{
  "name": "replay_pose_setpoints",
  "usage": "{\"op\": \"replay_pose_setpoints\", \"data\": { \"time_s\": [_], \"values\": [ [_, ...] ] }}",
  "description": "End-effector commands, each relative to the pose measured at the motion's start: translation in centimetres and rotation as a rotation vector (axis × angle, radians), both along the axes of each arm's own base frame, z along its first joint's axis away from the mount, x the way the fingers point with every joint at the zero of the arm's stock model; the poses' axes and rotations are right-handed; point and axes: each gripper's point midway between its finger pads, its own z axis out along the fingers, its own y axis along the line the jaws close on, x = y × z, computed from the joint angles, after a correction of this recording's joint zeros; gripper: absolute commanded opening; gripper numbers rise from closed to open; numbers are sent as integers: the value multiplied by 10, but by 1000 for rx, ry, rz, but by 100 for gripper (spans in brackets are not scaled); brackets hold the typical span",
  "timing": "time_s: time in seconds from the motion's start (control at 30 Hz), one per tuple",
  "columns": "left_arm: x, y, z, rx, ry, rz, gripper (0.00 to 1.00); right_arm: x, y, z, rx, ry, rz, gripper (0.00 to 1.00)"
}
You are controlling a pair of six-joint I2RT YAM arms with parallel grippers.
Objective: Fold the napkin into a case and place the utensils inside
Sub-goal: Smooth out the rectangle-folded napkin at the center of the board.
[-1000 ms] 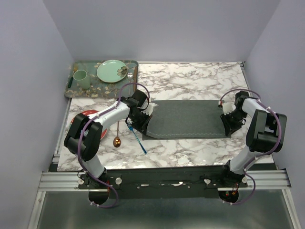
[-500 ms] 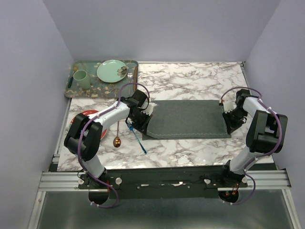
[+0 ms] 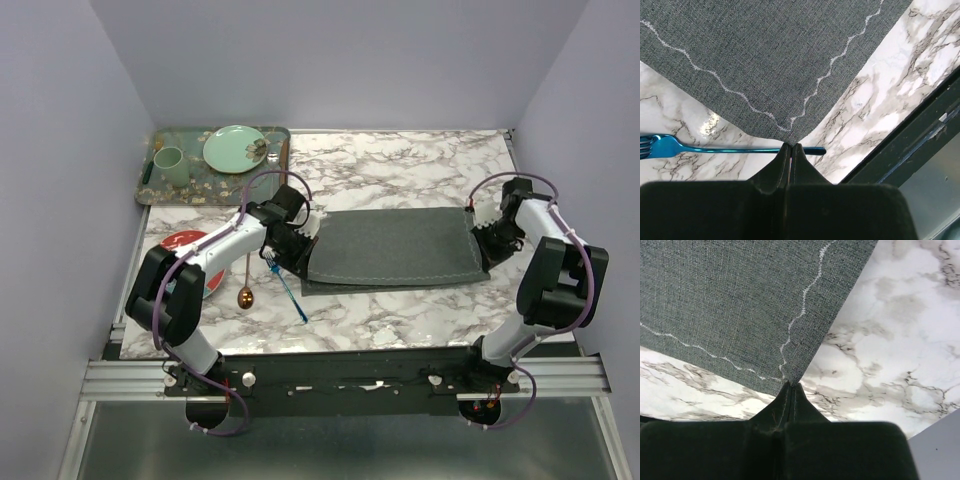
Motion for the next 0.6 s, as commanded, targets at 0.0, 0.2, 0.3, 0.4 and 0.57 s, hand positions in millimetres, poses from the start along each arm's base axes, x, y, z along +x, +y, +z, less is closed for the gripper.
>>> {"op": "replay_pose_setpoints", "data": {
  "time_s": [0.0,0.2,0.3,0.4,0.57],
  "values": [
    [-5,-3,13,-39,-3,-13,0,0,-13,5,-41,0,-1,1],
    [-12,-1,9,-39,20,-20,0,-6,-16,-5,-50,20,-5,1],
    [-18,0,2,-36,50,-26,0,-5,-16,-10,-48,28,-6,1],
    [-20,-1,-2,-34,61,-33,0,-5,-17,-16,-50,41,-9,1],
    [-27,0,-8,-33,79,-44,0,-5,-19,-22,-59,49,-10,1]
  ]
}}
